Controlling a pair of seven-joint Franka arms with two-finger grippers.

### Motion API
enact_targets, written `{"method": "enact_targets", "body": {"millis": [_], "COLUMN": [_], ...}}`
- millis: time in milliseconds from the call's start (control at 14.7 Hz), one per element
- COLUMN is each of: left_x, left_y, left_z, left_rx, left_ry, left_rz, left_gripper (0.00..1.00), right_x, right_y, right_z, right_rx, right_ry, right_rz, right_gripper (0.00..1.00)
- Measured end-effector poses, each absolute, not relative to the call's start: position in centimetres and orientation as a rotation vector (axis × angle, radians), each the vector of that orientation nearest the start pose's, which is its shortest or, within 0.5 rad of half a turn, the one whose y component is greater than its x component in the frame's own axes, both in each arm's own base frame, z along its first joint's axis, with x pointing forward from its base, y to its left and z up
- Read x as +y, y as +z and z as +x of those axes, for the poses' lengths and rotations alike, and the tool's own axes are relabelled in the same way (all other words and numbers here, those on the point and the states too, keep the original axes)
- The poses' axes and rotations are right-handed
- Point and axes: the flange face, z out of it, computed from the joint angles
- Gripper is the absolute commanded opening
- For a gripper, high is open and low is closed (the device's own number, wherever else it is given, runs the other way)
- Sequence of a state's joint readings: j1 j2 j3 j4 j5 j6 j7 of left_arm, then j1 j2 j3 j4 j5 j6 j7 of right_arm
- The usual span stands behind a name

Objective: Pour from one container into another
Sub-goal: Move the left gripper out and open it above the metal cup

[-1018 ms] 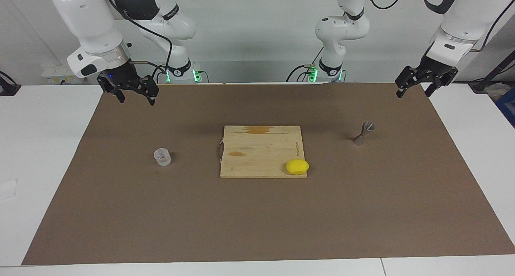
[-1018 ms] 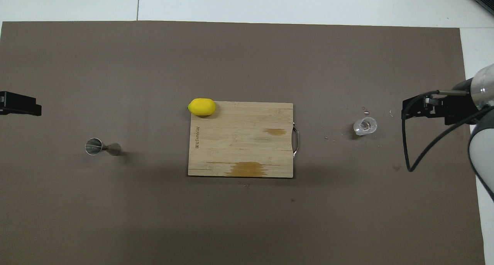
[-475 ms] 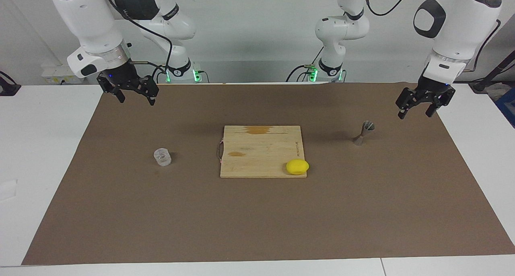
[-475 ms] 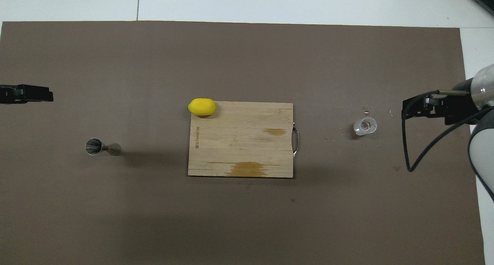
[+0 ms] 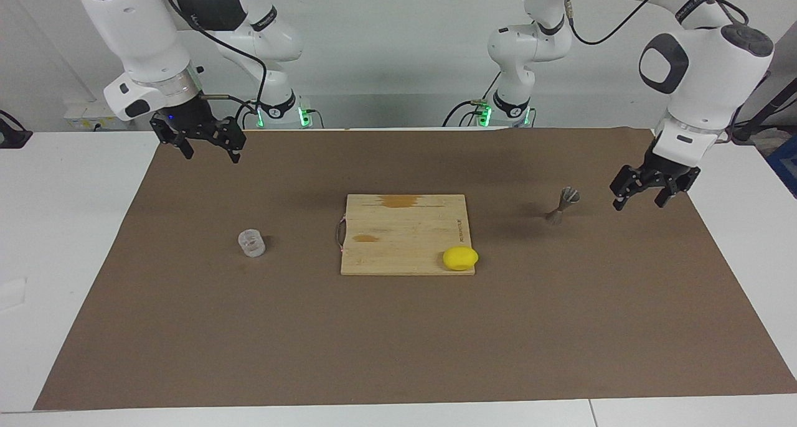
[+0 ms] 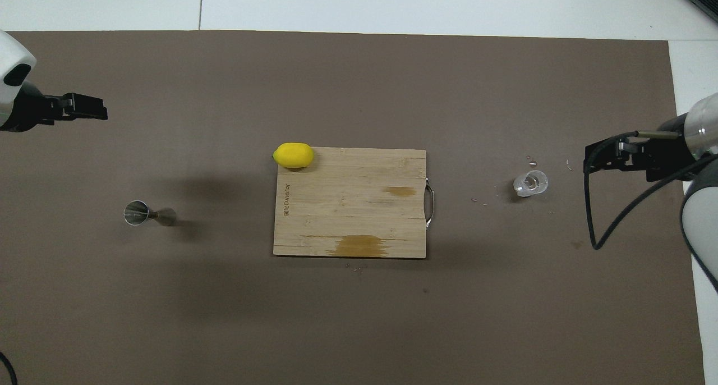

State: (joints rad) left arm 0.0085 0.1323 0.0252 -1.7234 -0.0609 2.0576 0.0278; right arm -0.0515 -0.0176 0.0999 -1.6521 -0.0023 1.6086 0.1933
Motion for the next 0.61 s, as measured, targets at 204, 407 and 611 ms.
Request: {"method": "enact_targets", "body": {"millis": [204, 407, 611], "left_x": [0.96, 0.86, 0.87], "left_y": [52.2, 52.16, 52.13], "left_z": [62.57, 62.75, 62.83], "left_rx": [-0.11, -0.135, -0.145], "left_ry": [-0.38, -0.416, -0.435], "left_rz": [-3.172, -3.169, -3.166], "left_gripper": [1.0, 1.0, 1.0], "right_x": [2.69, 2.69, 2.69], "right_y": [59.9, 59.9, 59.91], "right_z": [54.99, 55.0, 54.99], "right_rx": [0.228, 0.228, 0.228], "right_ry": [0.04, 0.04, 0.04], "right_rz": [-3.14, -3.14, -3.14], "right_gripper": [1.0, 1.0, 1.0]}}
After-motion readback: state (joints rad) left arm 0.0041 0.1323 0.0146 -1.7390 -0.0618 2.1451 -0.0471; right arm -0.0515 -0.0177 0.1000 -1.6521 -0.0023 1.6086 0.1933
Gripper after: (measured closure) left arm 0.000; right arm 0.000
